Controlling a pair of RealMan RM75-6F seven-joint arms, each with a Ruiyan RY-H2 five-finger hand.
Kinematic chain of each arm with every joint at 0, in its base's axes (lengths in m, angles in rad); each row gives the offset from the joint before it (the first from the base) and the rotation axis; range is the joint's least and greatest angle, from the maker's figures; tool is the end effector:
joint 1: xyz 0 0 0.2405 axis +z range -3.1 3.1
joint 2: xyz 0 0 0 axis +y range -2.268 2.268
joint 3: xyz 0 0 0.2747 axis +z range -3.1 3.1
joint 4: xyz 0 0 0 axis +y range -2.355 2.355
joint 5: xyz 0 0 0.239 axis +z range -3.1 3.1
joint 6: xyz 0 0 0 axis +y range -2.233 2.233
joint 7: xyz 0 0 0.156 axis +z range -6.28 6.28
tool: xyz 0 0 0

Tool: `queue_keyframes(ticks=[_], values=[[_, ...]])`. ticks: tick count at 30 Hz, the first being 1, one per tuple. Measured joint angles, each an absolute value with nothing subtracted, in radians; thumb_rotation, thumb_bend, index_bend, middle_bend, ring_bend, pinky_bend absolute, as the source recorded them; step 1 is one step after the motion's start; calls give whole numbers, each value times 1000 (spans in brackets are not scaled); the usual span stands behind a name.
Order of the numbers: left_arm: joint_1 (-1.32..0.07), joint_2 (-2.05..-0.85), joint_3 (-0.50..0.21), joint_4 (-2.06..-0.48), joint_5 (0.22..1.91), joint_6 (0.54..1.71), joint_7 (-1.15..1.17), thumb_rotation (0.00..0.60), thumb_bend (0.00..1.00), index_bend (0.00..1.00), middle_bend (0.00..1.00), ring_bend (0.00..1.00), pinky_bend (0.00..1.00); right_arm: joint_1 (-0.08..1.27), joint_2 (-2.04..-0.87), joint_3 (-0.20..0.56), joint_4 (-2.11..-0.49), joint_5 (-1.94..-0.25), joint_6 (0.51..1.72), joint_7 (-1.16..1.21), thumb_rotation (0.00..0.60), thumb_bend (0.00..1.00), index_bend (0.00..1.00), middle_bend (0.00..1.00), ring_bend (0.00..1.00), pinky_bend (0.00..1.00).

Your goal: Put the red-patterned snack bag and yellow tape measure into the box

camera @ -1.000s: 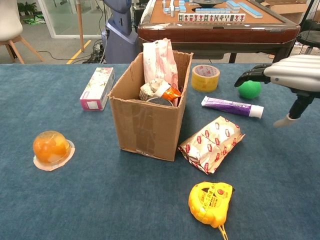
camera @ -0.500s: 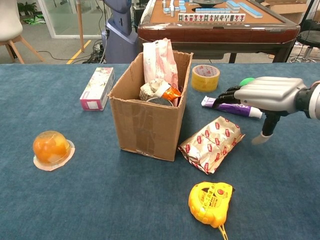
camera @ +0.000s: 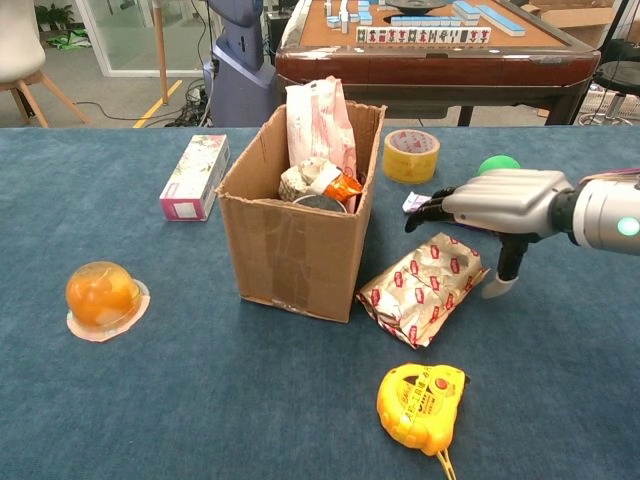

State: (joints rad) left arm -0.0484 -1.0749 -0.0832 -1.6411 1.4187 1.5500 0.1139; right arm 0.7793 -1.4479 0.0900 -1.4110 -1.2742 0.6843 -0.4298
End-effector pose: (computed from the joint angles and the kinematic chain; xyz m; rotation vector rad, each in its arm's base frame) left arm -0.3478 0.1909 0.1723 -1.2814 -0.7904 -0.8002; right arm -0.1960 -0.3700 -0.0536 2.2308 -0.6534 0.5638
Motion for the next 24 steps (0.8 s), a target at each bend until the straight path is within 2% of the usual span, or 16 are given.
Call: queue_keyframes(ticks=[5, 13, 19, 24], values=[[-42, -1067, -88, -1652, 1403, 1555, 127, 600, 135, 194, 169, 167, 341, 798, -1466, 83, -1389, -1272, 674, -418, 600, 0, 139, 184, 66, 225], [-36, -1061, -98, -1662, 1377, 1558, 144, 600, 135, 194, 172, 168, 341, 822, -1480, 75, -1374, -1254, 668, -439, 600, 0, 139, 249, 124, 228], [-32, -1054, -101, -1670, 1371, 1560, 140, 600, 135, 194, 175, 167, 341, 836, -1493, 67, -1359, -1222, 664, -462, 600, 2, 141, 324, 200, 231], [-30, -1052, -105, -1671, 1361, 1560, 143, 600, 135, 194, 175, 168, 341, 845, -1502, 62, -1351, -1206, 661, -465, 600, 26, 185, 380, 259, 267]])
